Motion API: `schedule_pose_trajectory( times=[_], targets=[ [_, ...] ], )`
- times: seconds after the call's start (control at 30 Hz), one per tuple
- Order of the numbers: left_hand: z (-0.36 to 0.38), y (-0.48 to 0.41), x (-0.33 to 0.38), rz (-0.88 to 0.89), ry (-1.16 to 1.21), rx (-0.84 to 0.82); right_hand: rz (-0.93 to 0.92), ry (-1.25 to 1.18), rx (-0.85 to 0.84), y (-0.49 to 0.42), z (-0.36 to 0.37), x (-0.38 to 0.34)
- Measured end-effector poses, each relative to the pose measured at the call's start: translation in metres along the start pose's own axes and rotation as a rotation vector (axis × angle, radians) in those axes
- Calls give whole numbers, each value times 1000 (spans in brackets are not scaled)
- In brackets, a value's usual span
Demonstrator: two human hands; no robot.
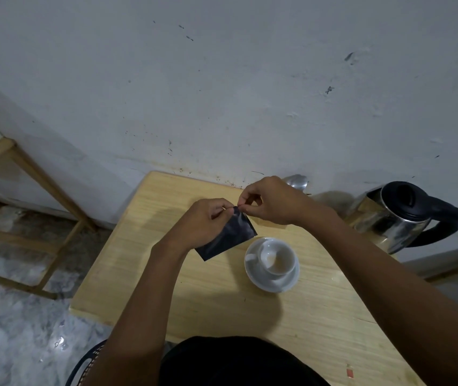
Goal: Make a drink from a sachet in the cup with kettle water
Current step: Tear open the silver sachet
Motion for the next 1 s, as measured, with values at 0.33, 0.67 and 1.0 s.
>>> schedule_pose_trajectory(
  times=[0.33, 0.67, 1.0],
  targets=[
    [3, -2, 10, 48, -31, 8, 11, -2, 2, -1, -3, 5],
    [0, -3, 17, 86, -32, 101, -18, -16, 10, 6, -11, -2],
    [-6, 4, 19, -3, 143, 234, -81, -29, 113, 13, -9, -11]
  ],
)
Point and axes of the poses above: each hand's wrist, its own y-axis away from the middle knuckle, its own z-axis out of the palm, x = y × z, the point moved 9 cm from there along -y, towards the middle knuckle, and after that the axes turned 11 degrees about z, right-handed, at the moved point
